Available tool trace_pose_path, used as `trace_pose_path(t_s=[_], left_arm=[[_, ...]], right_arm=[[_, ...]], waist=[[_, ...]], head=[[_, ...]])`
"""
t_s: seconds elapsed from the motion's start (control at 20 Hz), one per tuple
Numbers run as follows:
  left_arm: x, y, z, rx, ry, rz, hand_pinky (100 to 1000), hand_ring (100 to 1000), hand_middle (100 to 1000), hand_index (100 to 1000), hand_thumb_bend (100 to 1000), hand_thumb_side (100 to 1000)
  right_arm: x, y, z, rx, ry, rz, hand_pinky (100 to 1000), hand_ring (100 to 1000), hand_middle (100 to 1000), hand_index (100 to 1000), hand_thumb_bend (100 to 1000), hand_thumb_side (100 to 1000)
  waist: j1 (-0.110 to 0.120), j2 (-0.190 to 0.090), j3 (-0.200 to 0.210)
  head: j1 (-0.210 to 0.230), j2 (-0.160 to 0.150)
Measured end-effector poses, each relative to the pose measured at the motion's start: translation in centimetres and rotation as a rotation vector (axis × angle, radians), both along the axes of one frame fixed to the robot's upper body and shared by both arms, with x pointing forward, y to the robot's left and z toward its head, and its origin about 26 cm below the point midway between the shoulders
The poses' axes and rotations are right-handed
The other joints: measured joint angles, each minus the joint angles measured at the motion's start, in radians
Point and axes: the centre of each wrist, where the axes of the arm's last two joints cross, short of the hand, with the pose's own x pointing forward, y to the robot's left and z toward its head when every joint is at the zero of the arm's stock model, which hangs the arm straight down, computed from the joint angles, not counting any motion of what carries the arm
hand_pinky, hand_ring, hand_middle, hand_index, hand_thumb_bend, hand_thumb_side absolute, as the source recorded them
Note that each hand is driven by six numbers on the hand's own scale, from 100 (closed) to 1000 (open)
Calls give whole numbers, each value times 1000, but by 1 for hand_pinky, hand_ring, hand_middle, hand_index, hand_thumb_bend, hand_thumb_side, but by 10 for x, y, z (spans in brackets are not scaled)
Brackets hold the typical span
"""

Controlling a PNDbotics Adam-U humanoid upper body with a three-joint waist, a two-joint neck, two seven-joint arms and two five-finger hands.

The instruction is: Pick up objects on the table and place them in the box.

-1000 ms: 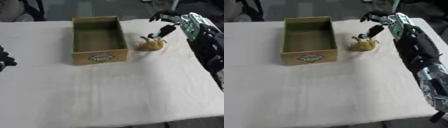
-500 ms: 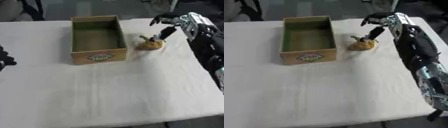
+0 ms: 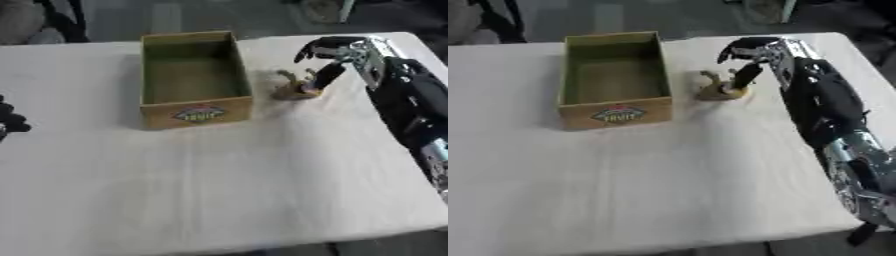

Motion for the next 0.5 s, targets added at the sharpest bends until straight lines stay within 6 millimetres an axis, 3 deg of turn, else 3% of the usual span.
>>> trace_pose_path(t_s=[0.5], left_arm=[[0,0,0,0,0,0,532,513,498,603,409,434]], right_arm=[[1,9,-9,-45,-24,10,873,925,885,904,440,438]], waist=[[5,1,4]], head=[[-4,0]])
